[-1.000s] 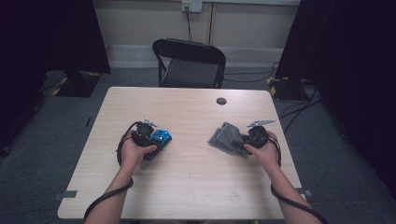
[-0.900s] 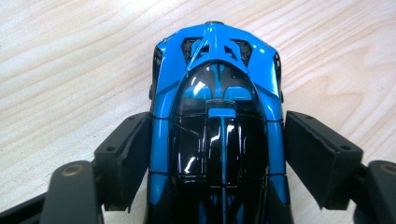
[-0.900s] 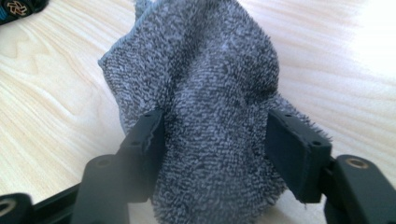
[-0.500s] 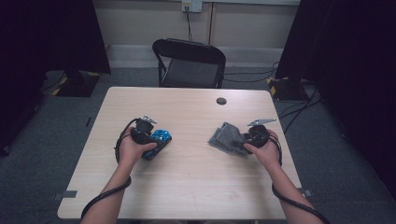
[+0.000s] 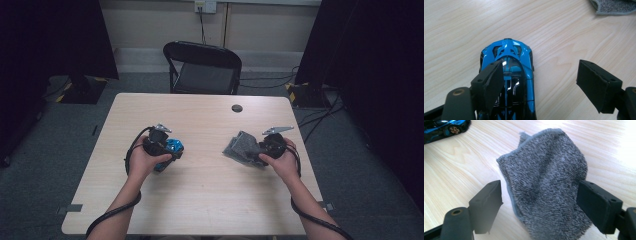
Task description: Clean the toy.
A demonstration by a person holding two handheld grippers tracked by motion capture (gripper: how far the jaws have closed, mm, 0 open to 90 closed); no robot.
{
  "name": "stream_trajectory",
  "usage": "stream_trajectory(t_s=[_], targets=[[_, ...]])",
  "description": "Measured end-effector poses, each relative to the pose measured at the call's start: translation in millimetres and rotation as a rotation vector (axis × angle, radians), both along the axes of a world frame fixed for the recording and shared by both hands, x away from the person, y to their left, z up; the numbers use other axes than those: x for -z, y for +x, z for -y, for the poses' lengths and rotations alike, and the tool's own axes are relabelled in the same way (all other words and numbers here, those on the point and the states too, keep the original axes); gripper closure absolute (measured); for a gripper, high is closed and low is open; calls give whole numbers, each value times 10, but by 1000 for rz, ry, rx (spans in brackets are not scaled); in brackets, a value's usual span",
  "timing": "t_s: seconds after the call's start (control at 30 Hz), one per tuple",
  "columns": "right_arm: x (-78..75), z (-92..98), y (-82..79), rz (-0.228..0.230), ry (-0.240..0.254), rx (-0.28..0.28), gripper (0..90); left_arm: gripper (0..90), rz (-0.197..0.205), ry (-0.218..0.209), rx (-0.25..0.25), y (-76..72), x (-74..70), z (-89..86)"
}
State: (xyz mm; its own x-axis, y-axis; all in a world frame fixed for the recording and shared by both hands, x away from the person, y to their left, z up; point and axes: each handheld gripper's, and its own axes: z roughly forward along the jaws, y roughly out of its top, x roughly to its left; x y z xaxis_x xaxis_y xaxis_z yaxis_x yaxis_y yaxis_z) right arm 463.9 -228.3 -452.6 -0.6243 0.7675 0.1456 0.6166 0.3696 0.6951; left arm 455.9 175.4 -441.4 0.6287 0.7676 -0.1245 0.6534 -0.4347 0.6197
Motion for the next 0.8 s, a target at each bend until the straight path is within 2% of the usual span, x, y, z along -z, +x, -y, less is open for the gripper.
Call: stream_trajectory(t_s=[0.2,0.33,0.47,0.57,0.7,0.8], targets=[[-26,-42,-16,5,10,-25,180,213,-4,-15,19,-36,-1,33],[-39,-89,-35,8,28,-43,167,186,-31,-32,38,-68,19,78],[-42,-119,-42,6,19,-54,167,179,-25,-41,59,-89,19,101],[-41,-148,-52,14,9,-73,161,160,-32,-71,74,-112,17,125],[-30,-204,-73,19,19,-85,166,160,-32,-53,101,-149,25,160],[-27,-250,-82,26,25,-95,175,163,-44,-59,112,-172,47,177]])
